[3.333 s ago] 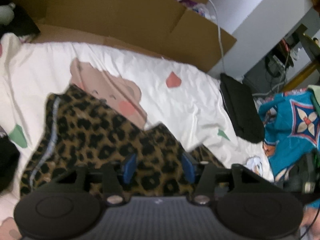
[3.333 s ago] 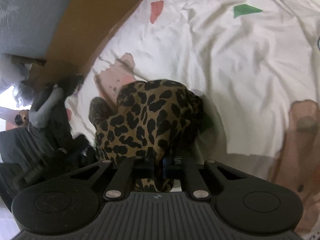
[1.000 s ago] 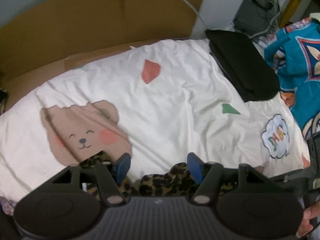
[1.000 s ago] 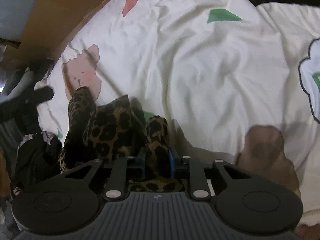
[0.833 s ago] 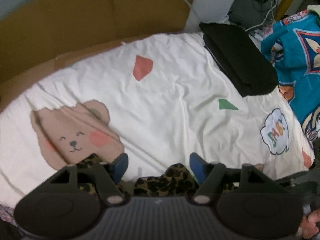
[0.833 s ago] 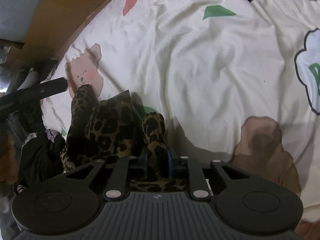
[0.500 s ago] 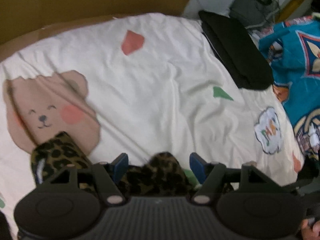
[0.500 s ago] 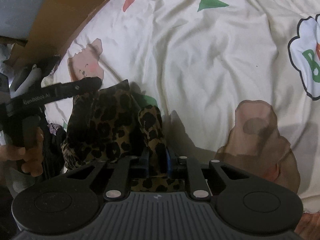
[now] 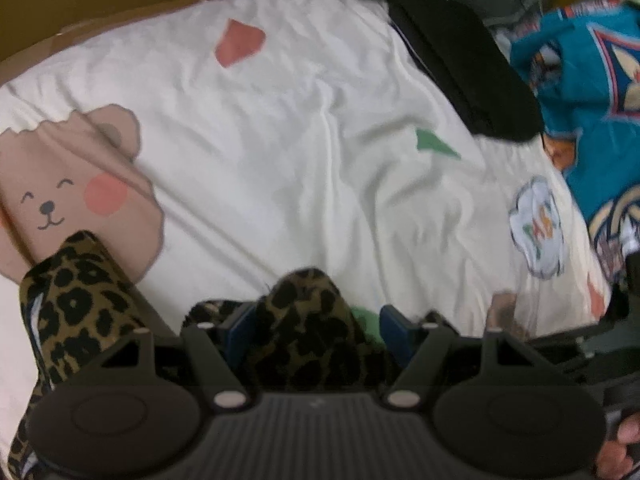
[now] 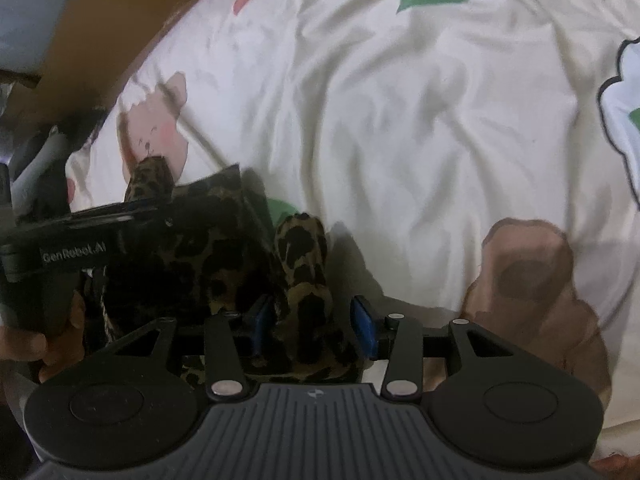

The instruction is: Fold clothes

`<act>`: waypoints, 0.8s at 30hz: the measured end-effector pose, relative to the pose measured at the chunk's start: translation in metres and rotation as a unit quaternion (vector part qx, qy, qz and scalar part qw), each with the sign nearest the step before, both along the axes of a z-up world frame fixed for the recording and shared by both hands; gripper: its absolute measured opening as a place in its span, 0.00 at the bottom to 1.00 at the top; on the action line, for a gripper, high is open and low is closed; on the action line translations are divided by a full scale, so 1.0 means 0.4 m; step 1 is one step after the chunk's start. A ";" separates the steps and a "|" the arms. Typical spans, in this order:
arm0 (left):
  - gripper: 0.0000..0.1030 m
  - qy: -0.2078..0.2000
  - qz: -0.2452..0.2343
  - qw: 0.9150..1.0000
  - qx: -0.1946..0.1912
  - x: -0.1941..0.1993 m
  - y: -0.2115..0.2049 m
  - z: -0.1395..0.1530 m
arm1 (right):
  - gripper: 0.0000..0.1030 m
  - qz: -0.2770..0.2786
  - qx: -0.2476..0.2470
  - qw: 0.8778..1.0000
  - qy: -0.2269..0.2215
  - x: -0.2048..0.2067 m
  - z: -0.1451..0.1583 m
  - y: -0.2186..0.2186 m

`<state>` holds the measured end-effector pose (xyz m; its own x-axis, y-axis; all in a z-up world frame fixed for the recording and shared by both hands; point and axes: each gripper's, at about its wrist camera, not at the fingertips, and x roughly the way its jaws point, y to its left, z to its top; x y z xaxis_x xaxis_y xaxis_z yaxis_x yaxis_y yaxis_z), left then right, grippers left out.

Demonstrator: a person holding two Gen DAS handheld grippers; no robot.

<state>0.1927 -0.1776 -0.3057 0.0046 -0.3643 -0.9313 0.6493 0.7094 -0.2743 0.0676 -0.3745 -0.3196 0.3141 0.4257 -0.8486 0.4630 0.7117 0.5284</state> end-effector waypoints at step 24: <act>0.08 -0.031 0.093 0.992 -0.082 -0.021 0.243 0.176 | 0.07 0.010 -0.013 0.997 -0.075 -0.006 0.135 -0.082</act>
<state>0.1842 -0.0804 -0.2352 0.1421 -0.4989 -0.8549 0.5301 0.7678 -0.3599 0.0650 -0.4072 -0.2655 0.4301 0.4117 -0.8034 0.3658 0.7342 0.5720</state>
